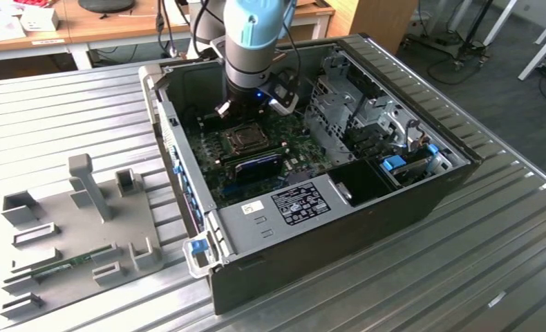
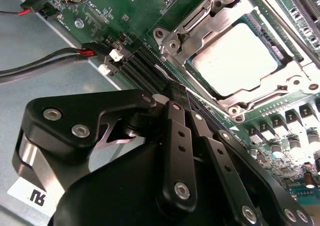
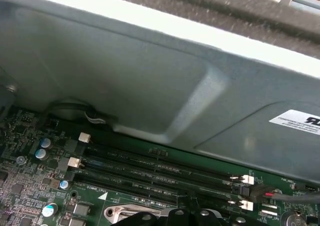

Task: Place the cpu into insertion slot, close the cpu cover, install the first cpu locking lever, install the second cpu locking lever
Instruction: 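Install the first cpu locking lever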

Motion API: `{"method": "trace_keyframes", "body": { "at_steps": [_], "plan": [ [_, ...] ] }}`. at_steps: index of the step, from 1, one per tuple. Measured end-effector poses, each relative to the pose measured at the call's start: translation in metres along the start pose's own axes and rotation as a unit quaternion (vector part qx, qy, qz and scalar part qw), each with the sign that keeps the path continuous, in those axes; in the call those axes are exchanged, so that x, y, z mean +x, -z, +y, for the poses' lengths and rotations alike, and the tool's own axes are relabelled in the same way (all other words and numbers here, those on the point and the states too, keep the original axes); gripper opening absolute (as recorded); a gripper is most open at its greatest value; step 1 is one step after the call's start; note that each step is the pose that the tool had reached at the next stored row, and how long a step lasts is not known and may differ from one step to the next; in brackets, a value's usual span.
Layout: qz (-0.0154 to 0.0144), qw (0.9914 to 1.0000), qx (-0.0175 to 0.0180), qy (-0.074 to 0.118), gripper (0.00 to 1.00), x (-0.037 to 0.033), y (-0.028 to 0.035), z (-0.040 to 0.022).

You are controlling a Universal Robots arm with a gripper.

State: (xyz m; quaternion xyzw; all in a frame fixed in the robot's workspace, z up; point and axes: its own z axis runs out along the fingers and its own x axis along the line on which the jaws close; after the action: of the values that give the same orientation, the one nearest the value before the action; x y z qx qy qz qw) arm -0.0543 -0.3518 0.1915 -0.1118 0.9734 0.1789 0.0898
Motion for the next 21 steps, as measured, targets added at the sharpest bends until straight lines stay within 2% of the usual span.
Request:
{"method": "trace_keyframes", "body": {
  "at_steps": [16,21],
  "plan": [
    [0.0007,1.00000,0.0025,0.000,0.10,0.0001,-0.0006,-0.0001],
    [0.0007,1.00000,0.0025,0.000,0.10,-0.0023,-0.0009,-0.0007]
  ]
}}
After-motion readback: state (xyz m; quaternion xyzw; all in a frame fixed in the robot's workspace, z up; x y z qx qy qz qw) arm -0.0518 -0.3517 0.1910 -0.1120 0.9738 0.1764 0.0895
